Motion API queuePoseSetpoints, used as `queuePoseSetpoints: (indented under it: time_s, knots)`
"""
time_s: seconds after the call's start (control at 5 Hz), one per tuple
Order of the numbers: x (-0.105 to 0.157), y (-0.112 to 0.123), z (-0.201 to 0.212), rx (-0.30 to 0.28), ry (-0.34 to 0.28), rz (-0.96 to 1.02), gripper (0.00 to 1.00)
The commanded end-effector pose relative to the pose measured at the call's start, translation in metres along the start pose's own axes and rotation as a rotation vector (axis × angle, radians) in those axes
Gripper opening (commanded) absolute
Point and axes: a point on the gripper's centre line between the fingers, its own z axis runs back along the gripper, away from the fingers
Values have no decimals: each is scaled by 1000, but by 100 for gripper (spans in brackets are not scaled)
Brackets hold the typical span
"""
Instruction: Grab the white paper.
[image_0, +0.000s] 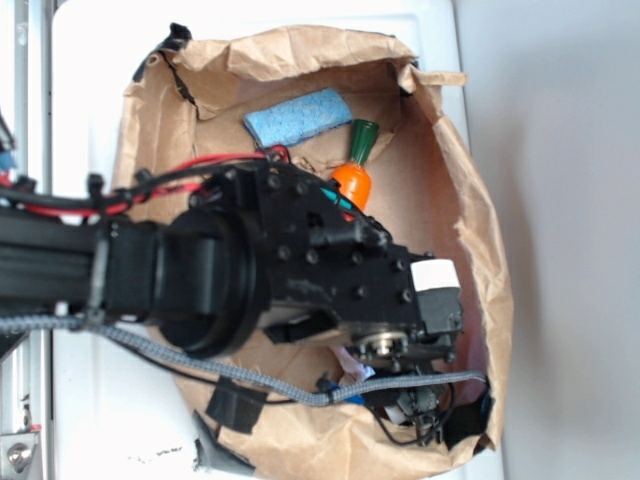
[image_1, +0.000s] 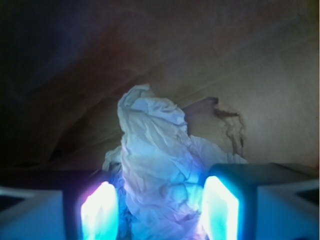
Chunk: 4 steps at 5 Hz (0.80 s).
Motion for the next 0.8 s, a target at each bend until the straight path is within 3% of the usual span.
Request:
queuePoseSetpoints:
  time_s: [0.0,0.6]
  knots:
    - [10,2,43,-32,8,-83,0]
    - [20,22,86,-118,51,-133,0]
